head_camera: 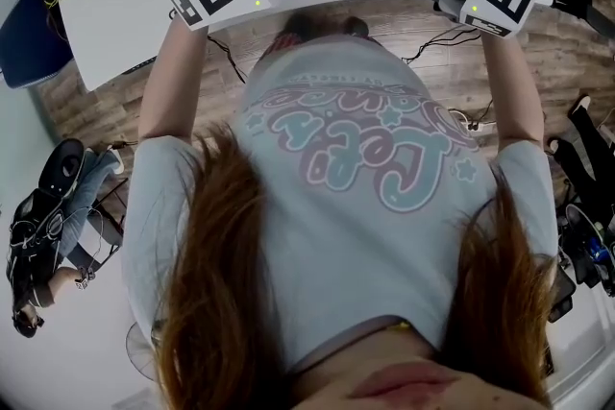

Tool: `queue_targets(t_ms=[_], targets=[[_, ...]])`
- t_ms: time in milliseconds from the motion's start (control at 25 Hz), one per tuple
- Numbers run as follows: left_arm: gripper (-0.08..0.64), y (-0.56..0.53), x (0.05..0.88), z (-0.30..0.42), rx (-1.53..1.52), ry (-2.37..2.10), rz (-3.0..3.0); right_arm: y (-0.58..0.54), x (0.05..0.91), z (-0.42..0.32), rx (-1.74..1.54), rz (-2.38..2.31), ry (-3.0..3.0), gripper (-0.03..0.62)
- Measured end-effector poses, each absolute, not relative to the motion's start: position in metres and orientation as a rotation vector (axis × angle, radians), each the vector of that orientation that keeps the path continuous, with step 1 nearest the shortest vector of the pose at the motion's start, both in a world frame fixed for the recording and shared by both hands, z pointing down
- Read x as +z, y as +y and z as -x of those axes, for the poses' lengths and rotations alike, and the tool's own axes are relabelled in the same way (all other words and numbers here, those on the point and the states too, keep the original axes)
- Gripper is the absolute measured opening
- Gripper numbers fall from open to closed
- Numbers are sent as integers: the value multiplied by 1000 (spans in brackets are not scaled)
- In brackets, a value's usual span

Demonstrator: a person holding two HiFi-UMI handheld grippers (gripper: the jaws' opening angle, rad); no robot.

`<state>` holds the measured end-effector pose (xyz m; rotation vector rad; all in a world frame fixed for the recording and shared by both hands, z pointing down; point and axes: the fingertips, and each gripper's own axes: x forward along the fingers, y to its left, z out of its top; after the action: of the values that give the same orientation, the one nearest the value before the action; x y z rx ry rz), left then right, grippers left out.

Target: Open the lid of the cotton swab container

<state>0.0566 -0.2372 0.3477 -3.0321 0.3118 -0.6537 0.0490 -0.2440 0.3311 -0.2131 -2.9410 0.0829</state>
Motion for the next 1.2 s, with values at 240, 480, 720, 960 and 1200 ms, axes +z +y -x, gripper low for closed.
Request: queue_targets(t_ms=[240,480,720,960,1200], targets=[[193,-241,369,-52,-653,310,3036,-248,353,-45,70,202,-2933,192],[193,-247,396,-51,-662,300,3040,-253,378,-43,62,197,-2916,190],[193,-253,420,-50,-709,305,3028,-259,402,-43,57,158,-2868,189],[193,-259,438,-47,-714,294,3031,-266,420,-39,58,132,-2844,189],[193,-263,455,-47,-777,274,3016,-271,437,-40,82,88,-2821,190]])
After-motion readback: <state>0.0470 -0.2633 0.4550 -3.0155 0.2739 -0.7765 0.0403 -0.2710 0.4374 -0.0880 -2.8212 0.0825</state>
